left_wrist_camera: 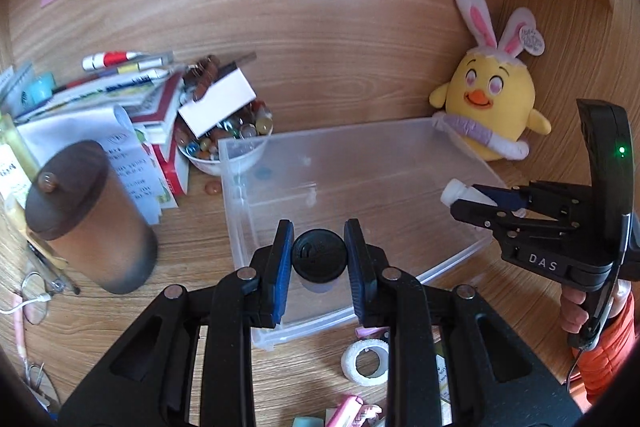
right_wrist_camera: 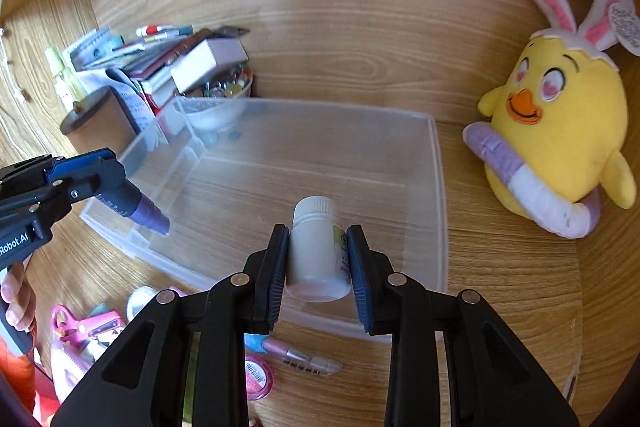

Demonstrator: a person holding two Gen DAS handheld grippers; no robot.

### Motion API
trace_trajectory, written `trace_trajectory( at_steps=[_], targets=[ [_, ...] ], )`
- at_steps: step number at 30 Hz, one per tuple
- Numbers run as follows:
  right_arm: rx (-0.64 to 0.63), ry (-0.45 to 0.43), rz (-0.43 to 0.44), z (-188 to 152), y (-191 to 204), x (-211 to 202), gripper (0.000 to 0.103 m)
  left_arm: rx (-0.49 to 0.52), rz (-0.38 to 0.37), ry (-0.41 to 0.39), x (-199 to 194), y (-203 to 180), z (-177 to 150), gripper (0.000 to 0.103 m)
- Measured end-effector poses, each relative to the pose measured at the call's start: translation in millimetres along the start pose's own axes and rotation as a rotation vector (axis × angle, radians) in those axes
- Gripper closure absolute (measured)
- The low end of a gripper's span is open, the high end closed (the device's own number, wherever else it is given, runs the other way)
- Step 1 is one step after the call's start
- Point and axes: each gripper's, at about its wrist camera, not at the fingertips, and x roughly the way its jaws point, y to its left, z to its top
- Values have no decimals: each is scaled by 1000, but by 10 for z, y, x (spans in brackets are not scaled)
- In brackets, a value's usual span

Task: Organize objects
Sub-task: 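Carry both bottles into the clear plastic bin and open both grippers, then grasp the bagged pink rope with the left gripper while the right gripper grasps the blue tape roll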

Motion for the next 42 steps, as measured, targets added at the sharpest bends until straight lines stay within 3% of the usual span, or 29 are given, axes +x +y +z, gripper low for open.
trace_trajectory(
  at_steps=[12, 15, 21, 23, 26, 33, 42],
  targets=[
    [-13, 41, 6, 12, 15, 92, 76, 0, 3, 46, 14, 90, -120, 77],
    [-14, 38, 9, -1, 25, 43, 70, -1, 0, 44, -47, 107, -135, 73],
    [-25, -6, -8, -65, 54, -166, 59, 4, 33, 7, -265, 108, -202, 46],
    [-25, -27, 3, -111, 55, -279, 54, 12, 50, -10, -374, 100, -247, 26],
    [-16, -63, 16, -200, 64, -469, 45, 21, 70, -44, -543, 85, -339, 12],
    [-20, -133, 19, -509, 159, -889, 32, 49, 78, -40, -845, 3, -656, 5],
    [-15, -135, 19, -1092, 293, -1137, 26, 80, 32, 66, -928, -176, -1306, 3]
  ],
)
